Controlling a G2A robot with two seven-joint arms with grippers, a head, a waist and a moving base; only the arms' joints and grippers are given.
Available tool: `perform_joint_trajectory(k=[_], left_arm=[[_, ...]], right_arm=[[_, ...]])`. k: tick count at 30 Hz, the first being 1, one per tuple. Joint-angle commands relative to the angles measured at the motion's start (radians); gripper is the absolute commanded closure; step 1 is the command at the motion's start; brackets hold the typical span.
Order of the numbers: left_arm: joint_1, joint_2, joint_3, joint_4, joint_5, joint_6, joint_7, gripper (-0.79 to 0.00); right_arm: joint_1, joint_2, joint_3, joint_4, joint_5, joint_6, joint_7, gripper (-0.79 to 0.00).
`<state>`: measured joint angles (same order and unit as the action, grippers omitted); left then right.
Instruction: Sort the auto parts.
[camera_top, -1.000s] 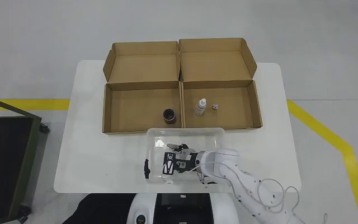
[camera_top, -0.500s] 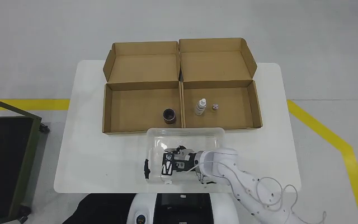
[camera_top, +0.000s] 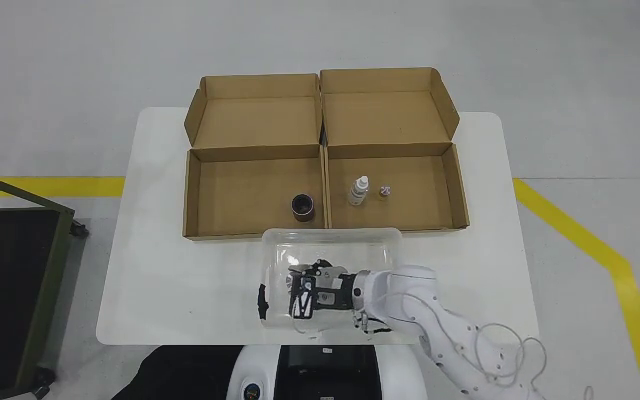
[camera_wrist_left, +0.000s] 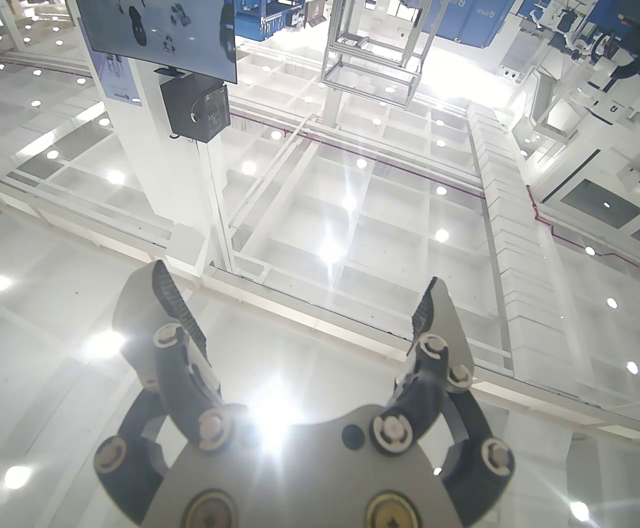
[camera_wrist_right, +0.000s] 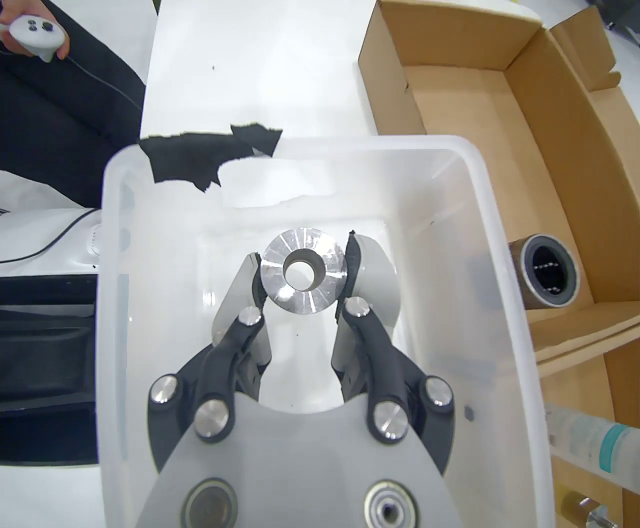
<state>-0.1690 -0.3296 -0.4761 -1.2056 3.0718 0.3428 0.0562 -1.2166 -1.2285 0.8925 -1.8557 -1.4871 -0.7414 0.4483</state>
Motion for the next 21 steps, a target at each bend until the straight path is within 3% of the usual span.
perform_joint_trajectory(k=[1, 21], left_arm=[[0.0, 0.0, 0.0, 0.0, 0.0, 0.0, 0.0, -0.785], [0.0, 0.0, 0.0, 0.0, 0.0, 0.0, 0.0, -0.785]], right_arm=[[-0.011, 0.003, 0.022, -0.014, 0.023, 0.012, -0.019, 0.0], [-0.092, 0.03, 0.209, -0.199, 0.26, 0.064, -0.211, 0.0]])
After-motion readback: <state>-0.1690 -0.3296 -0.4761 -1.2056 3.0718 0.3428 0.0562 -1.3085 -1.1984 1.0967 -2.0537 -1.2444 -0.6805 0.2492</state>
